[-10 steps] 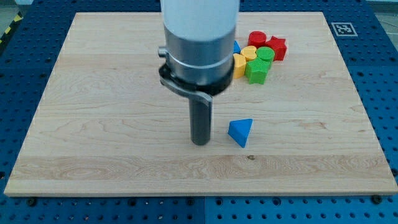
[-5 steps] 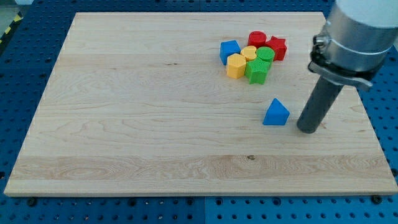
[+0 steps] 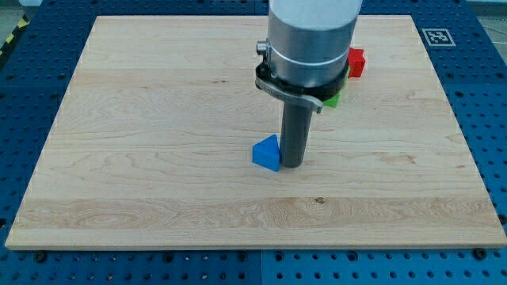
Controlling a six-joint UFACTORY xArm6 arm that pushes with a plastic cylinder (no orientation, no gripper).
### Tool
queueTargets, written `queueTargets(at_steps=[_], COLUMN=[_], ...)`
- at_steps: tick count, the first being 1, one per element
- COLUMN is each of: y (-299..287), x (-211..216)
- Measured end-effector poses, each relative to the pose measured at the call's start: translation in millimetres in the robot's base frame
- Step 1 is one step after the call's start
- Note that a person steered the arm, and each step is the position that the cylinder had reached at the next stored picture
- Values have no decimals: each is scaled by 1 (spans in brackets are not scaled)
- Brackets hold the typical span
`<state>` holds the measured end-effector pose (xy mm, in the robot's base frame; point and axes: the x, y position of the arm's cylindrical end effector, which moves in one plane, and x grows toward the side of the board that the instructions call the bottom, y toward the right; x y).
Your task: Place the blue triangle on top of the blue cube
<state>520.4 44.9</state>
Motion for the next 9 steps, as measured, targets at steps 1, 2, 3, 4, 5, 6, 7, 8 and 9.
queueTargets(at_steps=[1, 2, 3, 4, 5, 6, 7, 8, 9], y=[-14, -39, -46, -73, -111, -131, -129, -123, -97], x=[13, 5, -22, -39, -59, -80, -86, -55, -47])
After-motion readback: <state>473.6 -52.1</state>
